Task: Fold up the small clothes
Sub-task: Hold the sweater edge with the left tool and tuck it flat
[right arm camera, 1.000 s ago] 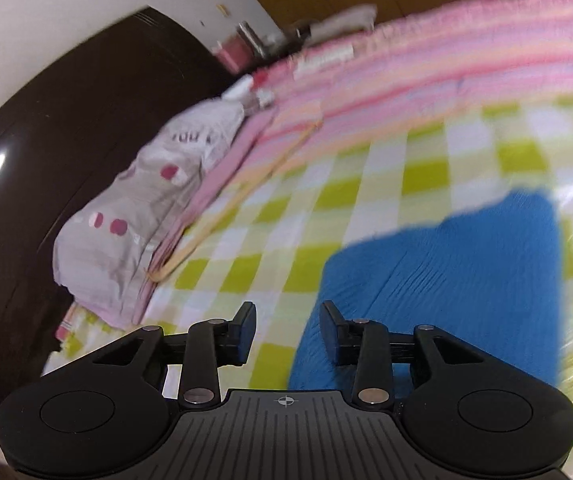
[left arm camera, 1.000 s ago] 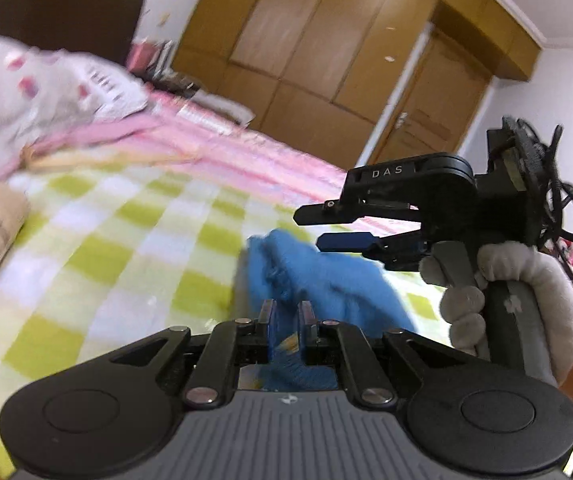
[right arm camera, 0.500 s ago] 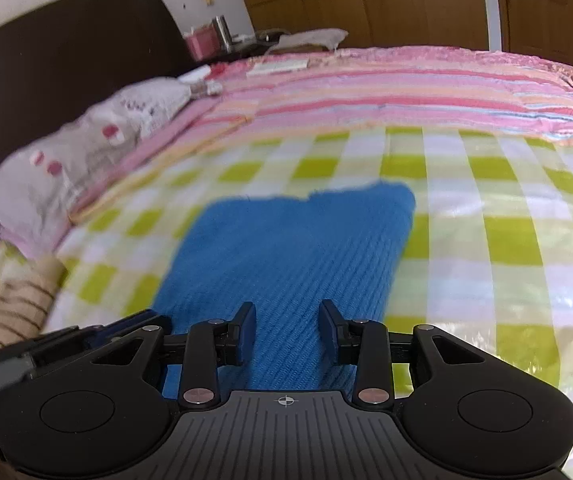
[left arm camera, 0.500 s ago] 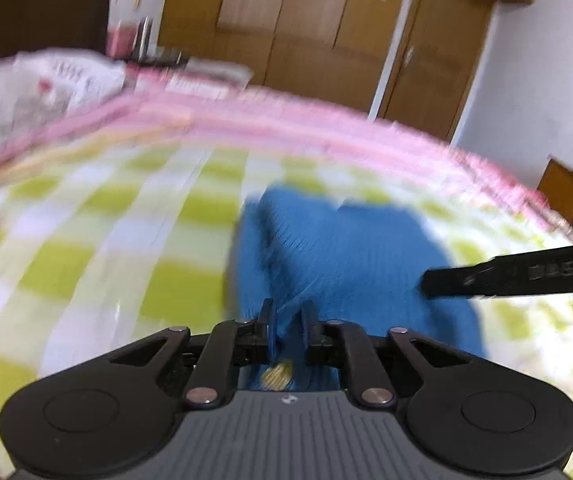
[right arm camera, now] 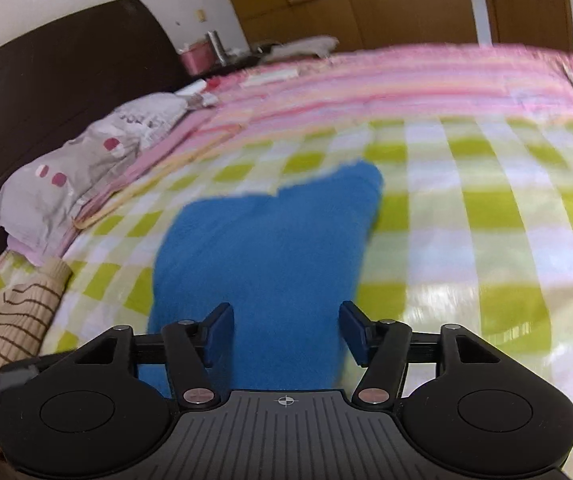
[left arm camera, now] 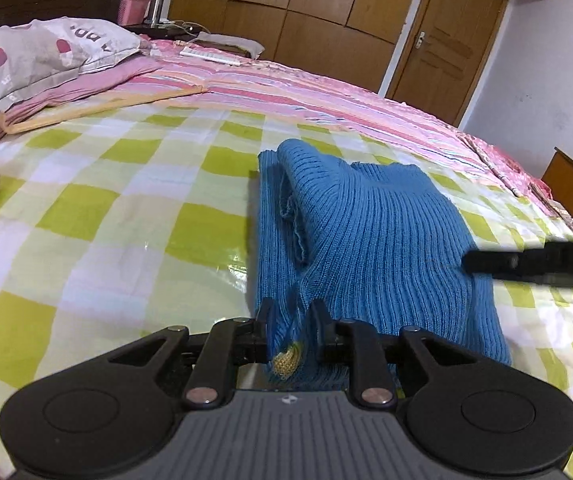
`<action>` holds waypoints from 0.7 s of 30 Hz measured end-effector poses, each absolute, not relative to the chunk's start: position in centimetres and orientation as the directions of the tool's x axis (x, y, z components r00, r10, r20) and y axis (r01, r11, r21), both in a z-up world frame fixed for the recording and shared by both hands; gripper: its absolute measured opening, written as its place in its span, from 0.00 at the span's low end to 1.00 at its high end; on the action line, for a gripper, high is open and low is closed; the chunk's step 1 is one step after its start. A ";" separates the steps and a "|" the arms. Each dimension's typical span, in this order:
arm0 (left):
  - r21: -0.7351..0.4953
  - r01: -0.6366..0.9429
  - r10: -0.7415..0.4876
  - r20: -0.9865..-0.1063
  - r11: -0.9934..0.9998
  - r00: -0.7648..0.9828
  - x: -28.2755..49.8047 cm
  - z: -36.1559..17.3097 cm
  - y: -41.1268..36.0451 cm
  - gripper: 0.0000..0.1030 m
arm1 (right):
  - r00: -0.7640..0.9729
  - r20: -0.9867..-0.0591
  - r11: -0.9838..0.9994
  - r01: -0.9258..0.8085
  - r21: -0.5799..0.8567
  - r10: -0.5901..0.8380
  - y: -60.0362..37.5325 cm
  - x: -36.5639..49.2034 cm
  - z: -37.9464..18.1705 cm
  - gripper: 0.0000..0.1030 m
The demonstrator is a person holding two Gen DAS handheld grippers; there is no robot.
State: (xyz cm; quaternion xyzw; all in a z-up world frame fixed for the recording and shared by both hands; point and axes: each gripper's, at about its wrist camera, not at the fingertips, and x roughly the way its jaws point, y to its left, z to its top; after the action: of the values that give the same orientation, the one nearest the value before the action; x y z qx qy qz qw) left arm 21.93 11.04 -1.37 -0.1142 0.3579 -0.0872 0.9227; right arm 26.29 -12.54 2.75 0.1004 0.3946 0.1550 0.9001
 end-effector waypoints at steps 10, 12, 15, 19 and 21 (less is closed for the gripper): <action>-0.209 0.088 -0.208 -0.667 0.974 0.716 21.3 -0.8 9.9 0.28 | 0.541 -0.730 0.900 -0.137 0.414 0.418 -13.1 26.7 -0.4 0.45; -0.188 0.092 -0.196 -0.673 0.978 0.713 21.3 -0.7 9.5 0.28 | 0.541 -0.734 0.905 -0.148 0.398 0.411 -13.0 26.5 -0.4 0.40; -0.171 0.093 -0.186 -0.681 0.981 0.708 21.3 -0.6 9.3 0.28 | 0.536 -0.737 0.905 -0.146 0.400 0.412 -13.2 26.5 -0.3 0.33; -0.163 0.094 -0.181 -0.687 0.982 0.704 21.1 -0.5 9.3 0.28 | 0.534 -0.742 0.909 -0.152 0.388 0.406 -13.5 26.2 -0.1 0.29; -0.156 0.094 -0.176 -0.687 0.983 0.705 21.0 -0.5 9.1 0.28 | 0.533 -0.746 0.913 -0.156 0.376 0.399 -13.4 26.0 0.0 0.29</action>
State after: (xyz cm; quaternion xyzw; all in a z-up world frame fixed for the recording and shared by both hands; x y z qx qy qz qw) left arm 20.98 9.14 -0.55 -0.0545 0.3771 -0.0732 0.9217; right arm 25.99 -13.40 -0.04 0.1330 0.4557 0.1604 0.8654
